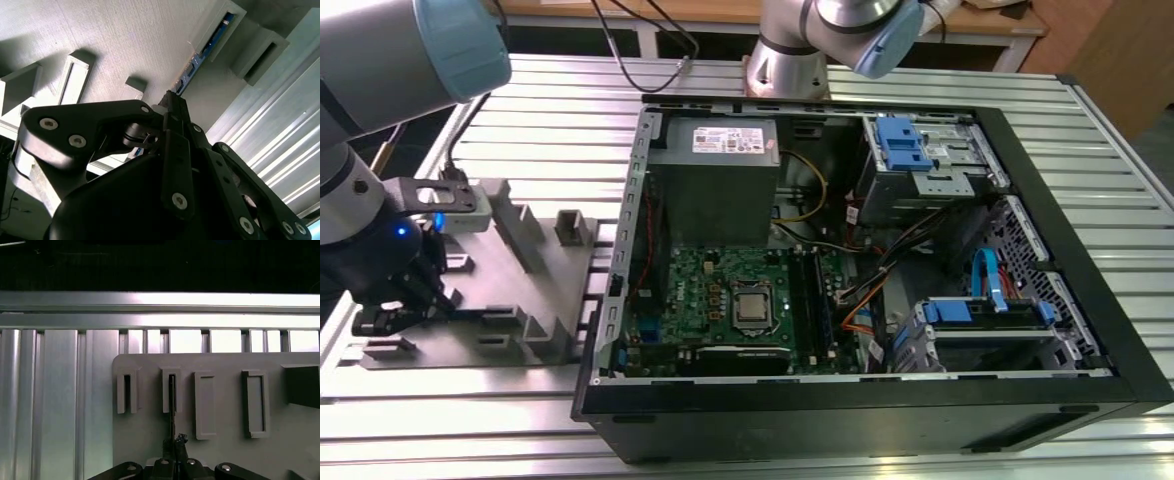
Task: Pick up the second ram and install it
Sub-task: 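Pick up the second ram and move it above second insertion slot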
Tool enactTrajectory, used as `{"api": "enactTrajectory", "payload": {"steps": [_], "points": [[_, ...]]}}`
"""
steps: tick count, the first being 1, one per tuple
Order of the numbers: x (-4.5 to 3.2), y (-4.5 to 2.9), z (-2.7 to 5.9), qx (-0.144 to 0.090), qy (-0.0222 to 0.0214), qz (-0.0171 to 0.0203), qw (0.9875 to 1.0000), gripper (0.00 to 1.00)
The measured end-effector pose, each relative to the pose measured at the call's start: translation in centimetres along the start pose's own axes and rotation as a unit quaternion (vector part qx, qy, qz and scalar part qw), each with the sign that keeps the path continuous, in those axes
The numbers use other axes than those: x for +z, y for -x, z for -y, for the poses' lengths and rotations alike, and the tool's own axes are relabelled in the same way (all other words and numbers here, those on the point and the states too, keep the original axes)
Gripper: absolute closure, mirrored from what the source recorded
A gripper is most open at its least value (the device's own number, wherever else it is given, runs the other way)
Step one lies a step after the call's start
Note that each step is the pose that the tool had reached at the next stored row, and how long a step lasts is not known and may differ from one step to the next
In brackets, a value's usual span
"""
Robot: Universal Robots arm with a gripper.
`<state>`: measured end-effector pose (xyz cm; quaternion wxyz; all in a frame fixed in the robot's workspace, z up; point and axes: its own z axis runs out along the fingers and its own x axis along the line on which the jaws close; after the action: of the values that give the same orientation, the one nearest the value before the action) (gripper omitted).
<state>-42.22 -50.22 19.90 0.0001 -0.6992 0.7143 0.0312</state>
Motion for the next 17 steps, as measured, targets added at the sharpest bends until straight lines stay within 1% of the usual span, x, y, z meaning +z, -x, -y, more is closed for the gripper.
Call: {"api": "enactTrajectory", "payload": {"steps": [9, 17], "points": [[-0.17, 0.01, -0.01, 0.0, 0.0, 0.0001, 1.0, 0.92], [-0.18, 0.01, -0.01, -0.005, 0.0002, 0.0002, 1.0, 0.92]]}}
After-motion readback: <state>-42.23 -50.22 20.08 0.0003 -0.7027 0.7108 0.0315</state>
